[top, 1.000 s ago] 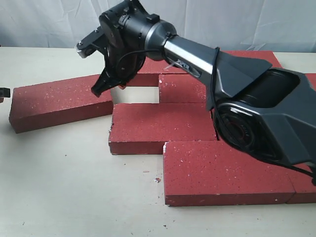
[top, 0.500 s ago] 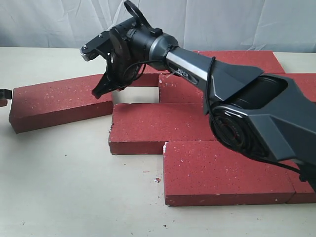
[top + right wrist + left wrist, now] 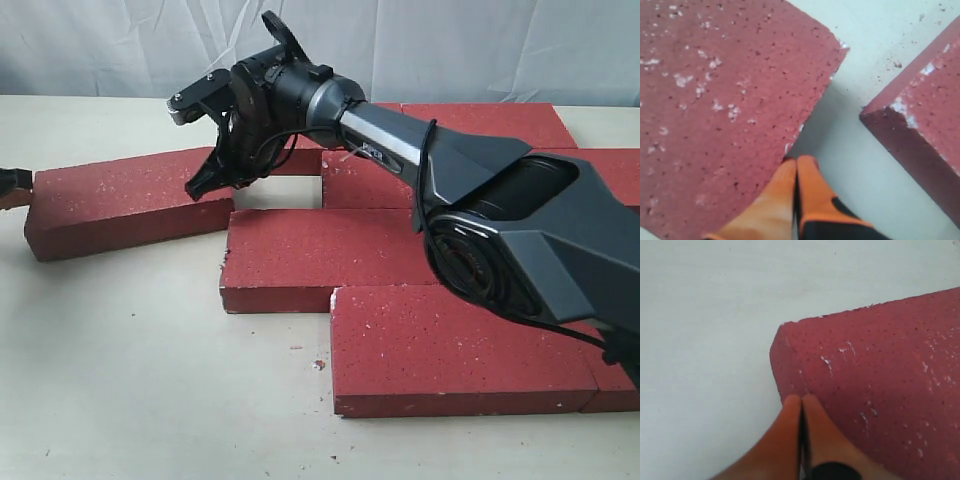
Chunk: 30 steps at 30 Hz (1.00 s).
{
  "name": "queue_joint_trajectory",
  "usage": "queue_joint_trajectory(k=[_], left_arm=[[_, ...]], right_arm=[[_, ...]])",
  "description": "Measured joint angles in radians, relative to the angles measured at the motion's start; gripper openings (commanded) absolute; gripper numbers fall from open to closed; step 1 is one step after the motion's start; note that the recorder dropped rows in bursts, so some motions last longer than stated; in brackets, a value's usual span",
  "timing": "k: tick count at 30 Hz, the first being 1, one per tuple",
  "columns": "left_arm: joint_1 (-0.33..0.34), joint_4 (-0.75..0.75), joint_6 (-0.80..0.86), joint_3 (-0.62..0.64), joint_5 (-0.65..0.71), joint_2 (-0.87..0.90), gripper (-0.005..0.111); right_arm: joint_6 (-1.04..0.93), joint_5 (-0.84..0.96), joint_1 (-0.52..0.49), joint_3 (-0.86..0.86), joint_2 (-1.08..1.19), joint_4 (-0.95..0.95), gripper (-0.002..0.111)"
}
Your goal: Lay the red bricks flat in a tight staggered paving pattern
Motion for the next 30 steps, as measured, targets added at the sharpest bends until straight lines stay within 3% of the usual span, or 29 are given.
queue_joint_trajectory(k=[7,10,19,30], left_arm=[[0.0,-0.214,0.233,-0.002,0.072,0.047,0.0],[0.0,-0.235,0.287,-0.005,0.104,0.074,0.0],[0.0,-0.24,0.325,-0.033,0.119,0.078,0.0],[0.0,-0.222,0.271,-0.041,-0.06,0.016,0.0]], right_arm=[[0.002,0.063,-0.002,0.0,-0.041,-0.017,-0.001],[0.002,0.085,-0.004,0.0,-0.041,-0.023,-0.001],[0.002,0.139,-0.004,0.0,-0.036,-0.02,-0.001],[0.0,0.205,-0.004,0.0,-0.041,-0.112,-0.001]])
